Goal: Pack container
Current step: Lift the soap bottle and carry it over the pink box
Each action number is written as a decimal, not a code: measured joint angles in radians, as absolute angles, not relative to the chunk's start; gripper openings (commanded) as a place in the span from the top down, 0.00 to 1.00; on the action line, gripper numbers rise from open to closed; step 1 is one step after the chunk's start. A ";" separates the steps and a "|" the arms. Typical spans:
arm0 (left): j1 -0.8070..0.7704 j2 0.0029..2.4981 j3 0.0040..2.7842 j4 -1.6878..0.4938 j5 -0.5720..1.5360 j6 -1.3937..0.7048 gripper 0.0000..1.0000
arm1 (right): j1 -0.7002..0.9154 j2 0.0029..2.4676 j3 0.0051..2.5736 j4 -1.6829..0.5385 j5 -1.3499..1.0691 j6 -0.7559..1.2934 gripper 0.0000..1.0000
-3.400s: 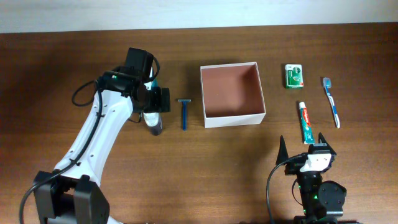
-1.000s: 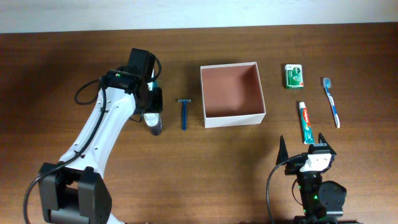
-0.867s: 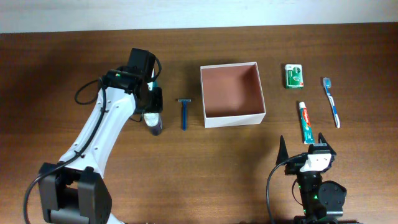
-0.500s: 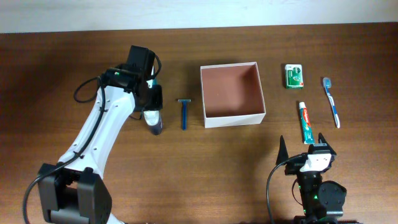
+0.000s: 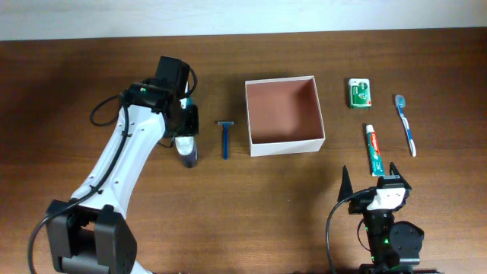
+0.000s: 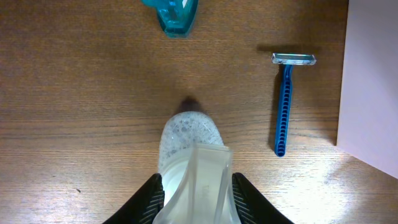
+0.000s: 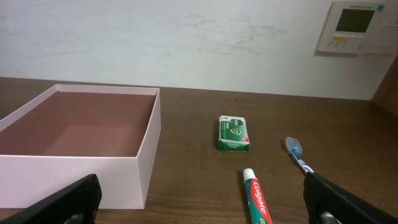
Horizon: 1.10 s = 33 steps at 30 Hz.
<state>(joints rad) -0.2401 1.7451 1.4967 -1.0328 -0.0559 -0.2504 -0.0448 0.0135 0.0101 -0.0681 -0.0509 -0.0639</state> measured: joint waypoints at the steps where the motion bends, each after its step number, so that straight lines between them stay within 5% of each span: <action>1: -0.240 1.745 1.499 -1.034 -0.056 -0.250 0.70 | -0.045 0.014 0.010 -0.068 -0.051 -0.064 0.01; 18: -0.348 1.755 1.787 -1.077 -0.059 -0.227 0.70 | -0.045 0.014 0.010 -0.068 -0.051 -0.064 0.01; 33: -0.480 1.755 1.798 -0.872 -0.056 -0.227 0.70 | -0.045 0.014 0.010 -0.068 -0.051 -0.064 0.01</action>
<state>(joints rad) -0.4805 1.7550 1.7985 -0.8719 -0.0559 -0.2268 -0.0448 0.0139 0.0101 -0.0681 -0.0509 -0.0639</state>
